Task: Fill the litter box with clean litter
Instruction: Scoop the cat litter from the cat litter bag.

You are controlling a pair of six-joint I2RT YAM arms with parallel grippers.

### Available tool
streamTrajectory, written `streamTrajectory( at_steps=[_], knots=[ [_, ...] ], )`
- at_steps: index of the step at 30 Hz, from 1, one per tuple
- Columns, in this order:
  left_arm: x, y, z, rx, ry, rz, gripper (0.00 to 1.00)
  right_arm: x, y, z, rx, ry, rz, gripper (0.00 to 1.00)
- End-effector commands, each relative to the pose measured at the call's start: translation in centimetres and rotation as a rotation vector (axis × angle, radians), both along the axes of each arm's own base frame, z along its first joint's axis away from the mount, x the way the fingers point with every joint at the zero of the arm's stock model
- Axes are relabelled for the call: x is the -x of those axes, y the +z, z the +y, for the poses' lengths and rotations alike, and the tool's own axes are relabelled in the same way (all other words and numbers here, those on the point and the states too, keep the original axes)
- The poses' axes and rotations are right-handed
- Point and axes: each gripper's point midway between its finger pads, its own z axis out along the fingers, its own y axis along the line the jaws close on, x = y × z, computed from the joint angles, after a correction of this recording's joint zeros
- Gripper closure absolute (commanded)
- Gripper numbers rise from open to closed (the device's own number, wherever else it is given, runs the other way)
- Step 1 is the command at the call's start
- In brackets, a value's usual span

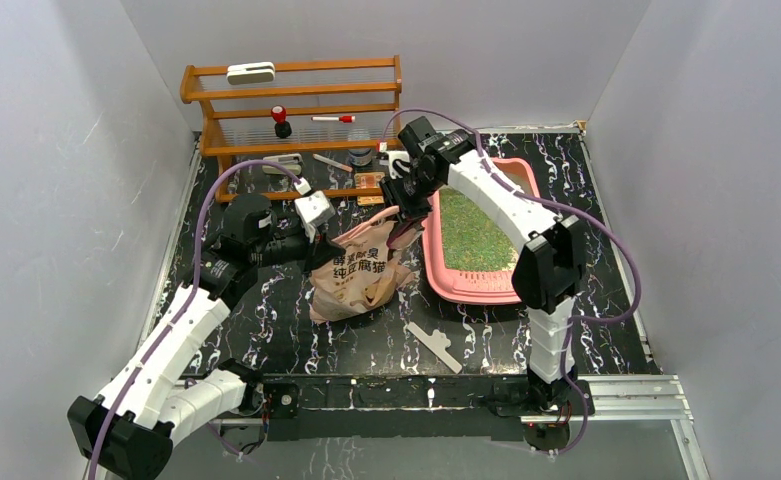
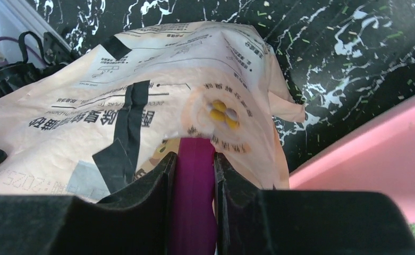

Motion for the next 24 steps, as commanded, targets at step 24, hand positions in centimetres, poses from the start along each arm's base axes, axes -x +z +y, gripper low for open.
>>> streamTrajectory(
  at_steps=[24],
  knots=[
    [-0.7,1.4,-0.5,0.015,-0.004,-0.007,1.00,1.8,7.2,-0.2,-0.760,0.056,0.263,1.00]
  ],
)
